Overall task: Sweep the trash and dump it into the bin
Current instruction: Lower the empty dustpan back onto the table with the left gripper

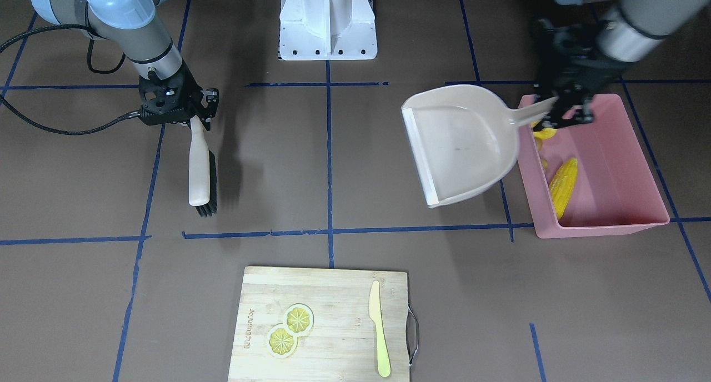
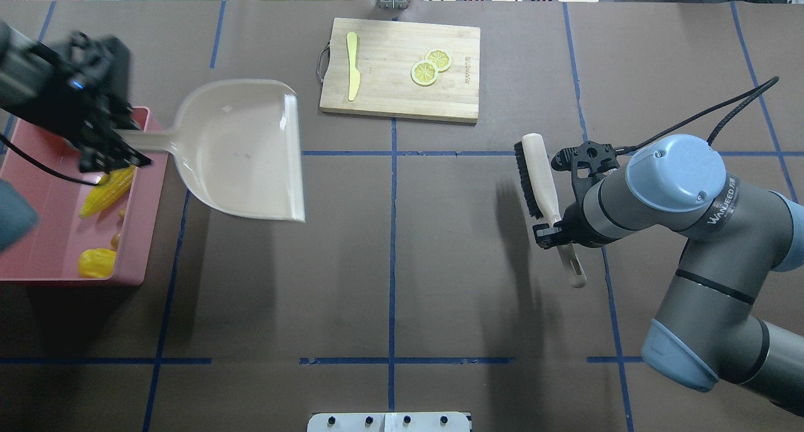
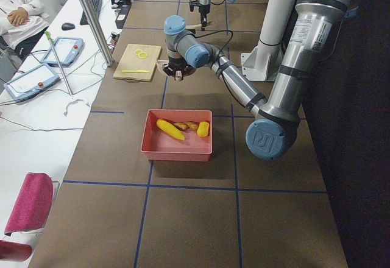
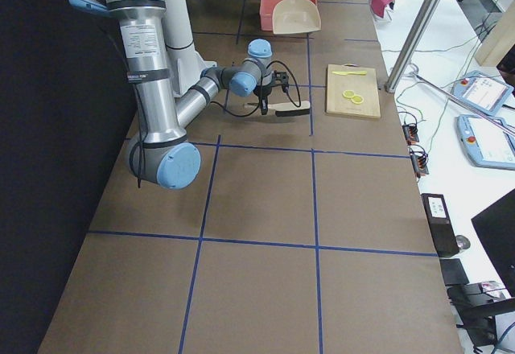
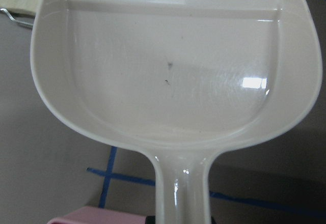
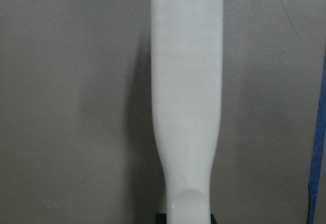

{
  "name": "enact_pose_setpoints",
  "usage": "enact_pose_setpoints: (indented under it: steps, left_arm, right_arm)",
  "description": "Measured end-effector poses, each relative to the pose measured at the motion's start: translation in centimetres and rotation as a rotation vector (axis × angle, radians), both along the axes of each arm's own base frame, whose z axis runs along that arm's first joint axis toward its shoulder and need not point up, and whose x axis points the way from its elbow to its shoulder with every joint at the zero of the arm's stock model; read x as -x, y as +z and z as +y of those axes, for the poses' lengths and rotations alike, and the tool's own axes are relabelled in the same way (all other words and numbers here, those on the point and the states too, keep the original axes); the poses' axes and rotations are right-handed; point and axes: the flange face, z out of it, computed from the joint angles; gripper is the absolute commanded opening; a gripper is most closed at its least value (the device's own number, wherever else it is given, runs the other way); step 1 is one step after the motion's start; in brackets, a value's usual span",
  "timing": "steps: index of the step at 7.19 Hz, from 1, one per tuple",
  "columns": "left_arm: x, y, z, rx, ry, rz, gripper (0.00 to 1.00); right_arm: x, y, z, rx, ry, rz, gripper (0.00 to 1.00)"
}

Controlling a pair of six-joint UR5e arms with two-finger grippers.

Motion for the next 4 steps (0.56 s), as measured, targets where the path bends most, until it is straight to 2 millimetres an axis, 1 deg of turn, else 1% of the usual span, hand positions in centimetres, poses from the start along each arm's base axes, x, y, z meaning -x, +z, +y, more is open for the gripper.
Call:
enact_pose_setpoints:
  steps: [1, 2, 3, 4]
  left_arm:
    - [-4.4, -0.4, 2.1, -0.032, 0.018, -0.016, 0.03]
    - [-8.0, -0.5, 4.0, -0.065, 0.041, -0.03, 0.05]
    - [-10.6, -0.6, 5.3, -0.08, 0.063, -0.039, 0.07]
    - [-12.6, -0.5, 6.0, -0.081, 0.083, -0.044, 0.09]
  right_arm:
    - [0.0, 0.0, 0.0, 0.003, 0.002, 0.0, 0.0]
    - [0.0, 0.1, 0.0, 0.005, 0.004, 0.001, 0.0]
    - [0.0, 0.1, 0.0, 0.008, 0.005, 0.002, 0.0]
    - [-0.1, 0.2, 0.0, 0.011, 0.008, 0.003, 0.0]
